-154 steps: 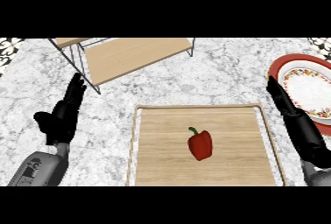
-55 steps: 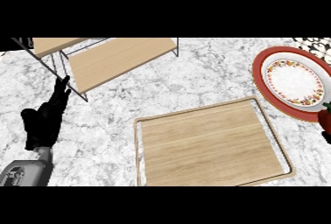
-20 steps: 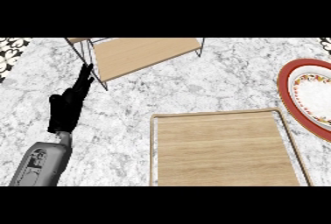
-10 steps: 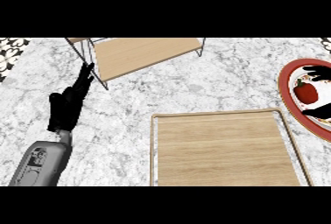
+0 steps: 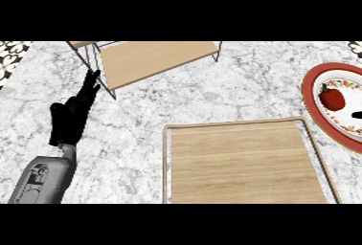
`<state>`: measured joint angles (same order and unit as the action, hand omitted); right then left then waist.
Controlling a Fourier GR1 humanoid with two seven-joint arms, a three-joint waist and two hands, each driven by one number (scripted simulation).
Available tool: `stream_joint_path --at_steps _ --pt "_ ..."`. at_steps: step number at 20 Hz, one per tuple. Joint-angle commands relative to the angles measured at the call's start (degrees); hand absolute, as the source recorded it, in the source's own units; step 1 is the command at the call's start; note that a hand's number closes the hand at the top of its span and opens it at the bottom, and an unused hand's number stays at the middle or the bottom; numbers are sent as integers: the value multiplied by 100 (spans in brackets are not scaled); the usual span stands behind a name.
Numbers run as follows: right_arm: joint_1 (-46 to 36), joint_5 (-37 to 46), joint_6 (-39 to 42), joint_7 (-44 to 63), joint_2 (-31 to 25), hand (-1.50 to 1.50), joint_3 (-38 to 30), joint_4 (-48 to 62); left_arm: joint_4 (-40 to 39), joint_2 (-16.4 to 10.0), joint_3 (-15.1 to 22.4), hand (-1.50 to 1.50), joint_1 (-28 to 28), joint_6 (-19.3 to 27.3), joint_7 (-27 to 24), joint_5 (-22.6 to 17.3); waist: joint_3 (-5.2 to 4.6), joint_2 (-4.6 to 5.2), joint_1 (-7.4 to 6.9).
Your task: Pick the bell pepper from the tray and place it in the plate
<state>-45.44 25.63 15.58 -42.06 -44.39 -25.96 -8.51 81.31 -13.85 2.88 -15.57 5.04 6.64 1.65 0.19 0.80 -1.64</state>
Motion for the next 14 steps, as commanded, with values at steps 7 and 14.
stream_joint_path --at_steps 7,14 --pt "452 -973 738 282 -1228 -150 -1016 370 -97 52 -41 0 -87 -15 -251 44 24 68 -16" --pt "1153 -1068 1628 23 -1797 -150 -1093 322 8 75 -74 0 85 -84 -182 -66 46 58 8"
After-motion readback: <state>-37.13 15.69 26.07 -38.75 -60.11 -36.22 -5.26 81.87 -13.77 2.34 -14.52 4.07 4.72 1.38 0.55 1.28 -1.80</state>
